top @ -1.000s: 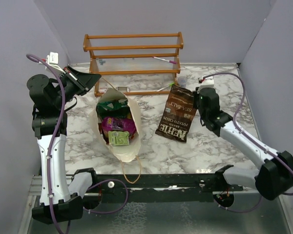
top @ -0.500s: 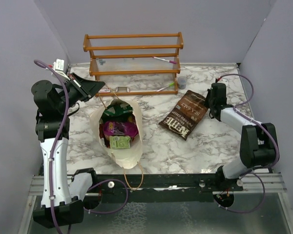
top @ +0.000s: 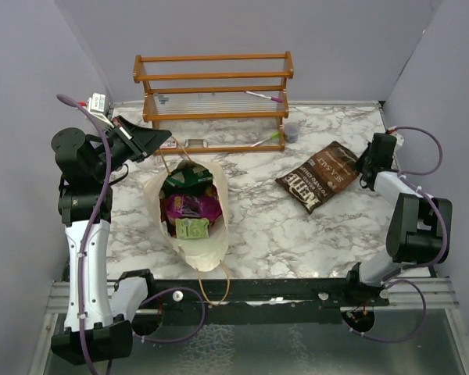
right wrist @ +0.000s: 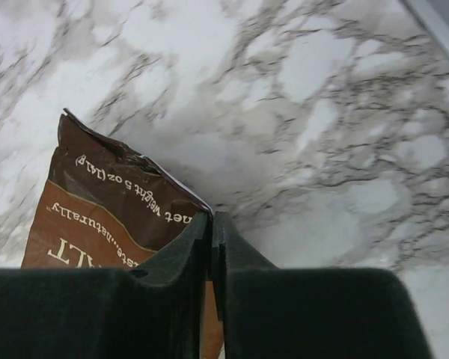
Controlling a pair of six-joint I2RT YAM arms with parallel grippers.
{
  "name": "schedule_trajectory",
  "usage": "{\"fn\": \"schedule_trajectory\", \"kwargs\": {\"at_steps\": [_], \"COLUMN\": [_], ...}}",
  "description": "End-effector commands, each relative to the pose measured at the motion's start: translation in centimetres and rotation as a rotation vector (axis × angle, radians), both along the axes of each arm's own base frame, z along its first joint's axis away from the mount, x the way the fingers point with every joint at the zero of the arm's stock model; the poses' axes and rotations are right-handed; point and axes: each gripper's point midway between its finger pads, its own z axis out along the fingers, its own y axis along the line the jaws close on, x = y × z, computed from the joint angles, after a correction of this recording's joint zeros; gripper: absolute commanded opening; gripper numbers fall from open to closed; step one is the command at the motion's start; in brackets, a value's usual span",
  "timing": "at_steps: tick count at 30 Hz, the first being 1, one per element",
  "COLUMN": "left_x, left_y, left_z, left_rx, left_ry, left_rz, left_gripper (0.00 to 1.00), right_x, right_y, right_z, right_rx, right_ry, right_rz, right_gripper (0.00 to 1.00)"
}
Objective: Take the snacks out of the paper bag
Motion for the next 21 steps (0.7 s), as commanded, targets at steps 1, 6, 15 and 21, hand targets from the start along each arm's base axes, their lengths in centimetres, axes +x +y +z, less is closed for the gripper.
{"fn": "schedule_trajectory", "kwargs": {"at_steps": [1, 6, 15, 21], "left_x": [-0.6, -0.7, -0.1, -0.1], "left_y": [-0.4, -0.5, -0.4, -0.4], "left_z": [2.1, 1.5, 0.6, 0.6], "left_rx": [0.007, 0.029, 0.028, 0.029], "left_ry": [-0.076, -0.076, -0.058, -0.057], "left_rz": [-0.016, -0.033, -0.024, -0.026], "left_gripper": [0.0, 0.0, 0.0, 0.0], "right_x": [-0.3, -0.8, -4.8, -10.2], "right_y": [-1.7, 1.3, 16.7, 21.9], "right_z": [0.6, 3.1, 13.3, 12.6], "right_rx": [0.029, 0.068, 0.119, 0.197], "right_ry": [-0.035, -0.115, -0.329, -0.308], "right_rz": [-0.083, 0.079, 0.625, 0.832], "right_gripper": [0.24, 0.77, 0.81, 0.81]}}
